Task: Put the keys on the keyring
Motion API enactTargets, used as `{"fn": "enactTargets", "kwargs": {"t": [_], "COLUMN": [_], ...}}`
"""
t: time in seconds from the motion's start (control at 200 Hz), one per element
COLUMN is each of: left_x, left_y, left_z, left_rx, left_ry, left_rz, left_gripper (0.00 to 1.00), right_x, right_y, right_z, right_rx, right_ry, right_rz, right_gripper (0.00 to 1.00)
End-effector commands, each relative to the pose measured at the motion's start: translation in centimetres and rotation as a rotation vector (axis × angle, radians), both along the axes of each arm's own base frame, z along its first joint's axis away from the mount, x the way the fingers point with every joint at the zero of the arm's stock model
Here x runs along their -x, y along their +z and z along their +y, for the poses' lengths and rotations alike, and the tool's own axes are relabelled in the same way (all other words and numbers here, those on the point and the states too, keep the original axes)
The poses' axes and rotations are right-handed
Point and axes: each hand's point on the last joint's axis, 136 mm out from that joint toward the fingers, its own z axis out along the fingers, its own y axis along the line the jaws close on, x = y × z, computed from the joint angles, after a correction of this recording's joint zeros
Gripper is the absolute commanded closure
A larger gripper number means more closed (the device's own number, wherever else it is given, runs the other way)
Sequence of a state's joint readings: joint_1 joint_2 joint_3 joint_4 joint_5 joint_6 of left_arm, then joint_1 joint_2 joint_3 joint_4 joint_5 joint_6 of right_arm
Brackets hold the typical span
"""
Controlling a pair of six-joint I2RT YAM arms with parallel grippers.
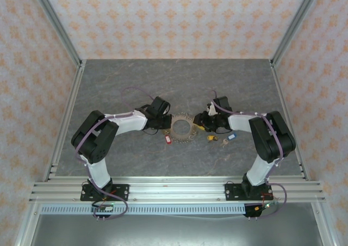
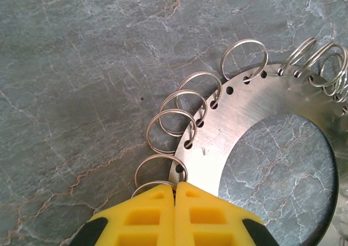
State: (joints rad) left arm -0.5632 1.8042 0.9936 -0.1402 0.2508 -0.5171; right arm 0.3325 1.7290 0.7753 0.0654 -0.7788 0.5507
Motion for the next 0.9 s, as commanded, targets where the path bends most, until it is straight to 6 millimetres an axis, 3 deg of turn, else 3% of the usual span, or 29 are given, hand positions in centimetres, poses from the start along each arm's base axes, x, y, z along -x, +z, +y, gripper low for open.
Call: {"fn": "enactTargets", "kwargs": {"t": [0.0, 0.31, 0.5, 0.746, 0.896], "left_x": [2.5, 1.8, 1.7, 1.7, 1.9], "left_y": [-3.5, -2.7, -2.7, -2.2, -2.0], "left_z": [1.2, 1.3, 1.8, 1.7, 2.0], "left_rx": [-0.03, 0.16, 0.162, 0.17, 0.158], "left_ry": [0.032, 0.097, 0.118, 0.11, 0.117], "left_rz": [0.13, 0.151, 0.159, 0.156, 0.151], "left_gripper": [0.98, 0.99, 0.98, 0.97, 0.97], "right_x": [1.1, 1.2, 2.0, 2.1, 0.9], "right_y": [-2.3, -2.2, -2.5, -3.0, -1.3], "right_z": [1.0, 1.5, 1.6, 2.1, 3.8], "right_rx": [-0.015, -0.023, -0.011, 0.073, -0.066], "right_ry": [0.027, 0.053, 0.066, 0.089, 0.067], "right_rz": [0.046, 0.043, 0.069, 0.065, 0.008], "right_gripper": [0.62, 0.59, 0.65, 0.61, 0.65]}}
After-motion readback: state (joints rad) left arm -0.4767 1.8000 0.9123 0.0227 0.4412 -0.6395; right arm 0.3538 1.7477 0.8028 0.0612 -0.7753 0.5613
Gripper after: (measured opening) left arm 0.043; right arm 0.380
